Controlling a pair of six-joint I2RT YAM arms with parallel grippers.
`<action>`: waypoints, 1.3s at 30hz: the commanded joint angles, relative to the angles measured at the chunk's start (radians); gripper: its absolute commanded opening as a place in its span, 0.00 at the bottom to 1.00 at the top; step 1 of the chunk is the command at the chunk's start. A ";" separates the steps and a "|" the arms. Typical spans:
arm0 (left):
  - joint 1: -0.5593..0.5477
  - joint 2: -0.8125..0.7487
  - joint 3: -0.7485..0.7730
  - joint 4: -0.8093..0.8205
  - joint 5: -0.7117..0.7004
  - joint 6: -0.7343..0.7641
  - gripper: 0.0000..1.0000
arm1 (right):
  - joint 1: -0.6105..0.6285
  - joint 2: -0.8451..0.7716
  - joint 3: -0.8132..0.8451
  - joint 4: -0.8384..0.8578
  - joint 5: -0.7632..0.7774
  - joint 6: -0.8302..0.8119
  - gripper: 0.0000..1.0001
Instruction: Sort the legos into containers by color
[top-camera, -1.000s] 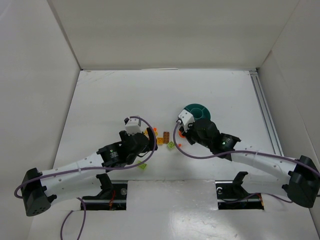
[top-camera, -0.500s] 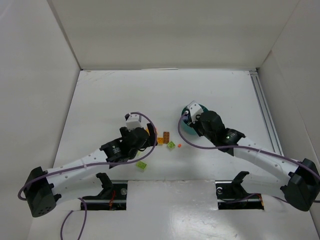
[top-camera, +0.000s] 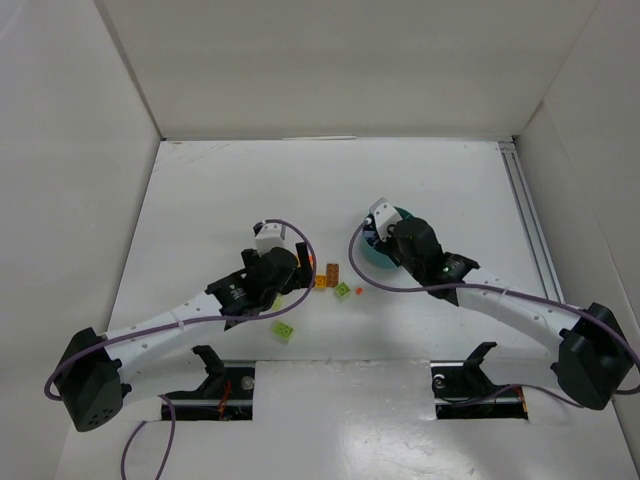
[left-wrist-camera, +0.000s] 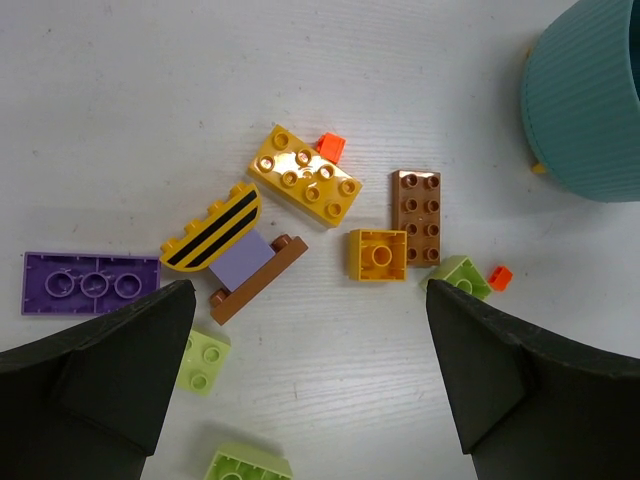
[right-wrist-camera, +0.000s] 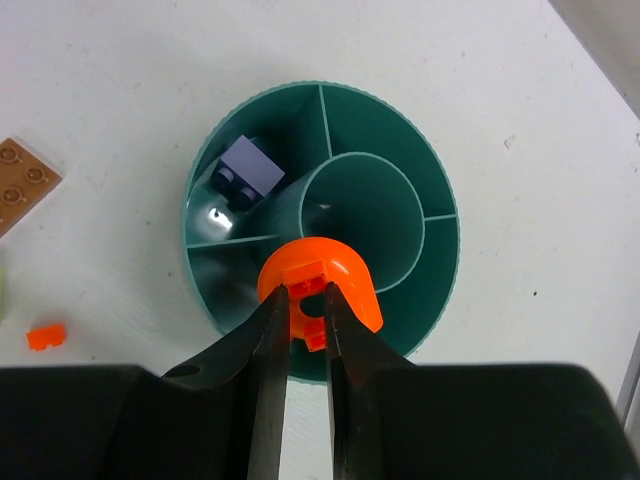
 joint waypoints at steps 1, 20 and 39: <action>0.011 -0.012 0.022 0.032 0.002 0.031 1.00 | -0.006 0.023 0.019 0.072 0.027 -0.013 0.21; 0.020 -0.040 0.022 0.021 0.020 0.031 1.00 | -0.006 -0.126 -0.056 0.092 -0.091 -0.003 0.62; 0.030 -0.050 0.023 -0.060 0.134 -0.026 1.00 | 0.157 0.109 -0.033 -0.006 -0.310 0.122 0.50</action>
